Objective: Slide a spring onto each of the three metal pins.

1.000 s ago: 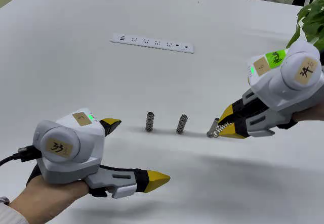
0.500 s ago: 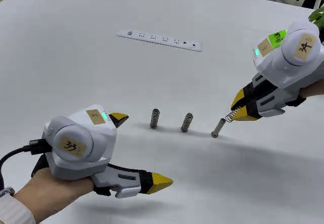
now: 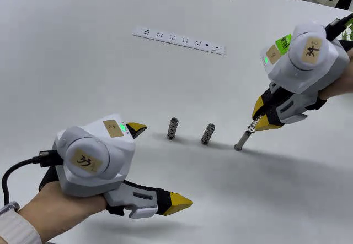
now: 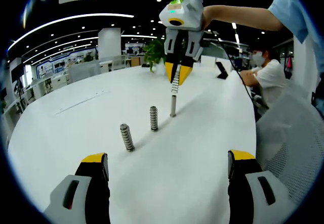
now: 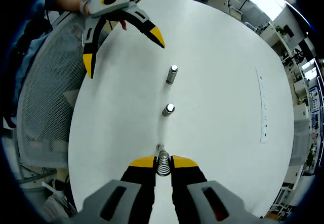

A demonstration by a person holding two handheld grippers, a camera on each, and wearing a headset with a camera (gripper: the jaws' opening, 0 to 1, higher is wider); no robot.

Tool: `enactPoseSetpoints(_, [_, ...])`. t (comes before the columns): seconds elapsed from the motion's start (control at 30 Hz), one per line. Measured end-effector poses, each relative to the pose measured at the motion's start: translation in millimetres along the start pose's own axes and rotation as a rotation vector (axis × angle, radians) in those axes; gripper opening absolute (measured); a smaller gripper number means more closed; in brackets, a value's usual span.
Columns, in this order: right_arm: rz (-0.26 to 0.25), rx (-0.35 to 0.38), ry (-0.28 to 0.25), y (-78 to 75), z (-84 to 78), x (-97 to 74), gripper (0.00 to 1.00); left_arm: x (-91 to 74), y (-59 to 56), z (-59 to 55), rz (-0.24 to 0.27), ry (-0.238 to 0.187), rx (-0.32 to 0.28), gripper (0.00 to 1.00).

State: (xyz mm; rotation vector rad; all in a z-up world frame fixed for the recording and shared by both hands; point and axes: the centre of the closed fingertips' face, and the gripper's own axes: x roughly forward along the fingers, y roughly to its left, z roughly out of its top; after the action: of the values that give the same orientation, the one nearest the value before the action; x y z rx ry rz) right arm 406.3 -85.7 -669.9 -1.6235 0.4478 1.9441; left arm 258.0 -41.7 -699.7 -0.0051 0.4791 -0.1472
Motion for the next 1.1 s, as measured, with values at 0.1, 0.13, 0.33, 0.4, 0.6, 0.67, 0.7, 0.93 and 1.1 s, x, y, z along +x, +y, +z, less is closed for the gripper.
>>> enactPoseSetpoints(0.1, [0.011,-0.001,0.007,2.2,0.8,0.4,0.12,-0.9,0.6,0.9,0.002,-0.004,-0.004,1.0])
enactPoseSetpoints(0.13, [0.012,-0.008,0.012,3.2,0.9,1.0,0.12,-1.0,0.8,1.0,0.002,-0.003,-0.006,1.0])
enactPoseSetpoints(0.33, [0.02,-0.013,0.022,3.2,0.3,4.1,0.12,-2.2,2.9,1.4,0.008,-0.007,-0.007,1.0])
enactPoseSetpoints(0.4, [0.021,-0.017,0.025,2.5,-0.3,5.3,0.12,-2.3,3.0,0.6,0.006,-0.005,-0.005,1.0])
enactPoseSetpoints(0.6, [0.028,-0.019,0.034,1.9,-1.6,8.6,0.12,-2.6,3.1,-0.2,0.004,-0.003,-0.009,1.0])
enactPoseSetpoints(0.67, [0.026,-0.023,0.04,1.8,-2.5,9.3,0.12,-2.8,3.3,-1.1,0.003,0.001,-0.007,0.98])
enactPoseSetpoints(0.7, [0.027,-0.022,0.04,1.8,-2.7,9.7,0.12,-2.7,3.6,-1.7,0.002,0.003,-0.006,0.97])
enactPoseSetpoints(0.93, [0.033,-0.024,0.044,2.3,-3.5,16.8,0.12,-2.6,4.7,-1.8,0.003,-0.002,-0.015,0.98])
enactPoseSetpoints(1.1, [0.039,-0.024,0.056,2.0,-5.0,23.5,0.12,-2.9,6.9,-1.7,0.006,-0.012,-0.022,1.0])
